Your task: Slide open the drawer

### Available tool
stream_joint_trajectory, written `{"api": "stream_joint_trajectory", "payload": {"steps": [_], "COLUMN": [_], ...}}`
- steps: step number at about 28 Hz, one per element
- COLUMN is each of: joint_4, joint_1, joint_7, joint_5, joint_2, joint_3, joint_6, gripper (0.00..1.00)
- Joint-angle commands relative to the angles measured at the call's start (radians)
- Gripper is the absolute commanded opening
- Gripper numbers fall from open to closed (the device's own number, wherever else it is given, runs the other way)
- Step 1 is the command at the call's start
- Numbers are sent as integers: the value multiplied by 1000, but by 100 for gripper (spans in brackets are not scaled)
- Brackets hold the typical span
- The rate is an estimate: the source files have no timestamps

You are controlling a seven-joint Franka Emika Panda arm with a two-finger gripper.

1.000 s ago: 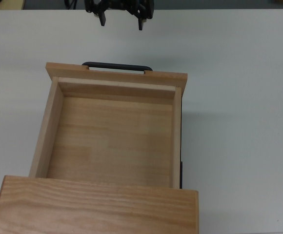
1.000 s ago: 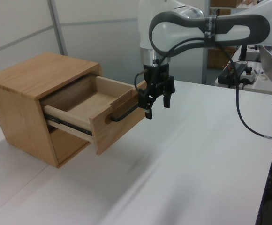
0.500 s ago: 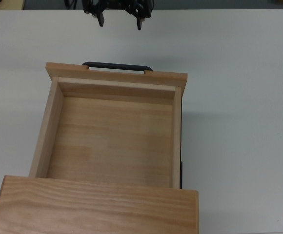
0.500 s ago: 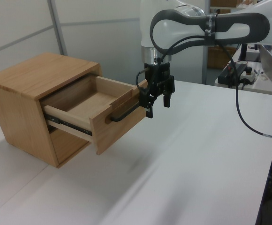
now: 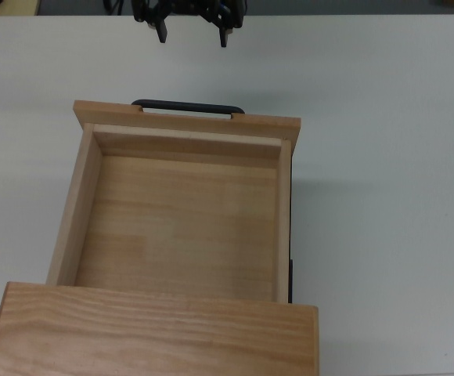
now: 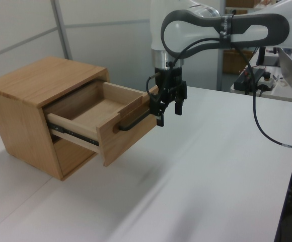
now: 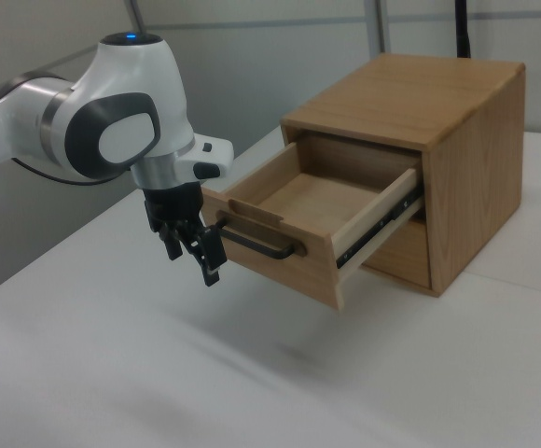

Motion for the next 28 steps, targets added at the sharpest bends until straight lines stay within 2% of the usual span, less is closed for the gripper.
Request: {"api": "stream_joint_trajectory", "payload": {"steps": [1, 10, 20, 26, 28], "joint_4": [42, 48, 48, 49, 49], "joint_1": [-16, -67, -65, -55, -38], "joint_7": [-37, -89, -82, -77, -77], "joint_5": [25, 22, 24, 22, 22], "joint_2": [13, 17, 26, 26, 28], "joint_3": [-9, -9, -5, -11, -27], "joint_6": [-38, -38, -38, -37, -37], "gripper": [100, 100, 100, 100, 100]}}
